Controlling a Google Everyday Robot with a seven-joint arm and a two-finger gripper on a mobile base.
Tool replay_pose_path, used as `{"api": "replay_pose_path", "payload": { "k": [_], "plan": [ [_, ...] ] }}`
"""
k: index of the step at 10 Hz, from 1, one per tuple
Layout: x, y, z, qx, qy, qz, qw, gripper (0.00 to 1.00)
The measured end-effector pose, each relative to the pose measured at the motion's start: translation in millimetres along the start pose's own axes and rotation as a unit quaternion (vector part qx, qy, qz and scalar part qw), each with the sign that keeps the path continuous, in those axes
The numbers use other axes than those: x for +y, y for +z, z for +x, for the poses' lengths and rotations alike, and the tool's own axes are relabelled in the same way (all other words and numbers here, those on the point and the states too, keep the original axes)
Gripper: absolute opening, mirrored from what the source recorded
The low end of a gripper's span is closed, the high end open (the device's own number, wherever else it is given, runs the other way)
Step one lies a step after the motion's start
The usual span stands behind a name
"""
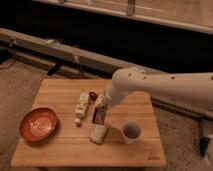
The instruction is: Place the eraser in the ceramic cup
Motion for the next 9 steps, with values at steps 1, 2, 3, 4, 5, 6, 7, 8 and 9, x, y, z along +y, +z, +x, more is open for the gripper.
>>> {"api": "replay_pose_path", "payload": {
  "k": [1,2,3,4,5,6,7,8,9],
  "plan": [
    [-3.0,-9.8,-2.2,-0.002,-0.007,-0.001,1.0000,0.00],
    [-9.2,-21.8,-4.5,-0.004,-0.013,-0.001,0.9999,0.00],
    [-18.3,-28.2,-4.3,-0.005,-0.015,0.001,0.9999,0.00],
    [-26.9,-31.4,-2.8,-0.005,-0.014,0.004,0.9999,0.00],
    [-36.6,-33.9,-1.3,-0.005,-0.011,0.010,0.9999,0.00],
    [-44.3,-32.6,0.5,-0.002,-0.008,0.016,0.9998,0.00],
    [-55.3,-32.5,3.2,0.000,-0.002,0.021,0.9998,0.00],
    [-69.1,-34.4,5.8,0.001,0.008,0.027,0.9996,0.00],
    [-78.9,-38.0,7.4,0.001,0.016,0.032,0.9994,0.00]
  ]
}}
